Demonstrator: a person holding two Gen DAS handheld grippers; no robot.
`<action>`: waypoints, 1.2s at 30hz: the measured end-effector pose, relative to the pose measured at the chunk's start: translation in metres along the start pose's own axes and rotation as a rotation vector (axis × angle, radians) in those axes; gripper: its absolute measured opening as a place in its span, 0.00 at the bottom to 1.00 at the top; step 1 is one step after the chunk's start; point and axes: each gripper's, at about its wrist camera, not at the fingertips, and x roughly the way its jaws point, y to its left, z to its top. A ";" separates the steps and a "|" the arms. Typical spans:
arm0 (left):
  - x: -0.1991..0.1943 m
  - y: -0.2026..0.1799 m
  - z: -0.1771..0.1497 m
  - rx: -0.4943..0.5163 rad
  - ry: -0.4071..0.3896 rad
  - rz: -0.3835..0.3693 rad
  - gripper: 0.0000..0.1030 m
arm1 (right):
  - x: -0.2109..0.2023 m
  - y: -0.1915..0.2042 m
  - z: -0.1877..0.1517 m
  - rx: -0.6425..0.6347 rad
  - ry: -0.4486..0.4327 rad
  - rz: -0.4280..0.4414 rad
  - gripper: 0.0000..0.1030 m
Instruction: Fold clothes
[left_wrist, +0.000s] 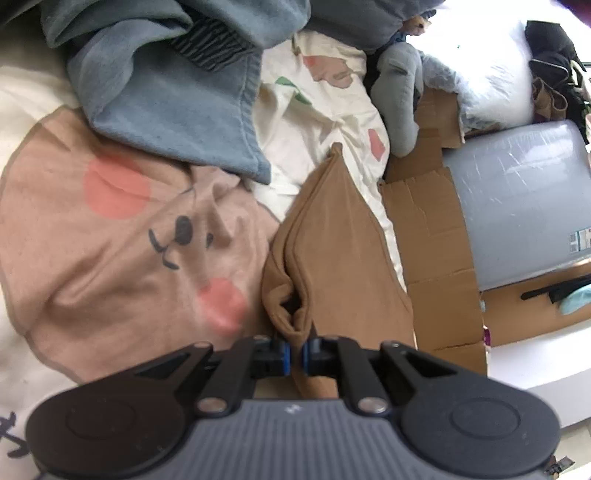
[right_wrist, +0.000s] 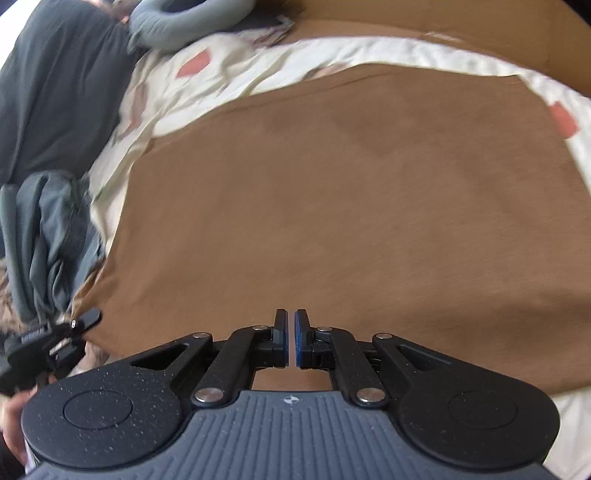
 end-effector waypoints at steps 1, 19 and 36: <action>0.000 -0.001 0.001 -0.003 0.002 -0.001 0.06 | 0.003 0.004 -0.003 -0.014 0.007 -0.001 0.01; -0.001 -0.002 0.001 -0.001 0.009 0.026 0.07 | 0.025 0.023 -0.038 -0.082 0.100 -0.061 0.02; 0.002 0.006 0.000 -0.025 0.017 0.033 0.07 | 0.049 0.019 0.011 -0.064 -0.020 -0.147 0.03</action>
